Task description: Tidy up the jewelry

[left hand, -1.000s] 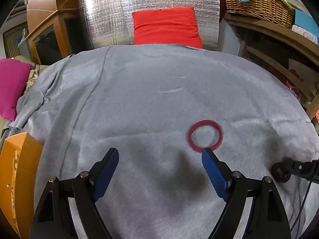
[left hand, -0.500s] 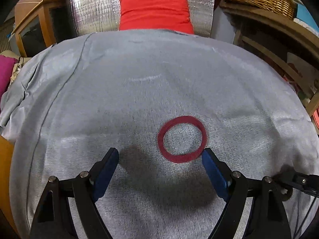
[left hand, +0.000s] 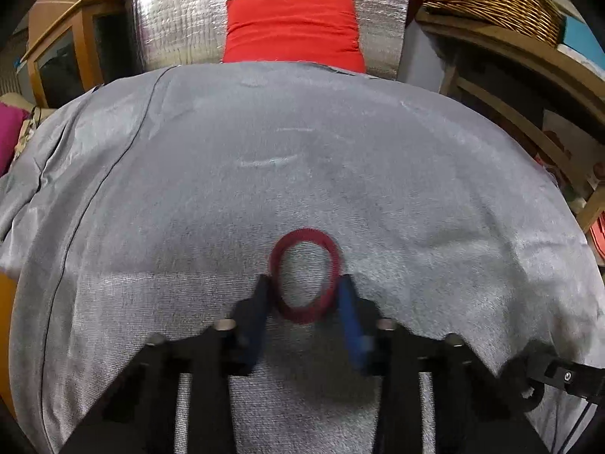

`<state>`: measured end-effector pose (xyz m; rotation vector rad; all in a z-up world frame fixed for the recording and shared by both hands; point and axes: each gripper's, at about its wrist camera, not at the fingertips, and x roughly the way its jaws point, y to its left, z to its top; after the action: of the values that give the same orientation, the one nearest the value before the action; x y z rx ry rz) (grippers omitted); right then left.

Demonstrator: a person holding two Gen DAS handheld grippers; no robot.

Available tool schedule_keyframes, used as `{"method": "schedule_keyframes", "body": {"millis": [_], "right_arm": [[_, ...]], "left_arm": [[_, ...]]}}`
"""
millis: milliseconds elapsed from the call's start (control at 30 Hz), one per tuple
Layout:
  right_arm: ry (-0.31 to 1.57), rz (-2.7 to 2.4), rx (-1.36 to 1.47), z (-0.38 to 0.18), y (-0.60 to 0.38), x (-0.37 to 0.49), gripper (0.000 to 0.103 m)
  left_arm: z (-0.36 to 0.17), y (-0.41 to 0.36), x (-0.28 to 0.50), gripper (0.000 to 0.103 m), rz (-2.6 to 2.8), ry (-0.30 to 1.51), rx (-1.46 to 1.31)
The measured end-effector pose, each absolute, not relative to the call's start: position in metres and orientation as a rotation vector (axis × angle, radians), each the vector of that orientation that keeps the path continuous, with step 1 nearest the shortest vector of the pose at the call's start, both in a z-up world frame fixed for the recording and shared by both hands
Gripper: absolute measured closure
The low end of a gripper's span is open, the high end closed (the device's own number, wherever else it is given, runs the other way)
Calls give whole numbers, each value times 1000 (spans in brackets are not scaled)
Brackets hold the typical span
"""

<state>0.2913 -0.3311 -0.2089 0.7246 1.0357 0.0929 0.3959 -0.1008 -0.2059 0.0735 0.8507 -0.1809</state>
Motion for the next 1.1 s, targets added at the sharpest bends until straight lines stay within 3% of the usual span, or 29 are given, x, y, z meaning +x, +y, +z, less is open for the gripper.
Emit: {"method": "schedule_keyframes", "body": {"millis": [33,133,900,1100], "right_arm": [[1036,89,717,-208,-330,291,90],[1034,77,700,-206,-325,290,90],[974,160,801,-189,-310,286,91],[1020,188,714,-188,-279,287,91]], "left_arm": [[-206,-101,395,88,-184,854,72],[-203,-96,394,93,-202,876,35],[-181,-63,326,94,-371,953,-19],[-190,-52,311,93,-353,1007,36]]}}
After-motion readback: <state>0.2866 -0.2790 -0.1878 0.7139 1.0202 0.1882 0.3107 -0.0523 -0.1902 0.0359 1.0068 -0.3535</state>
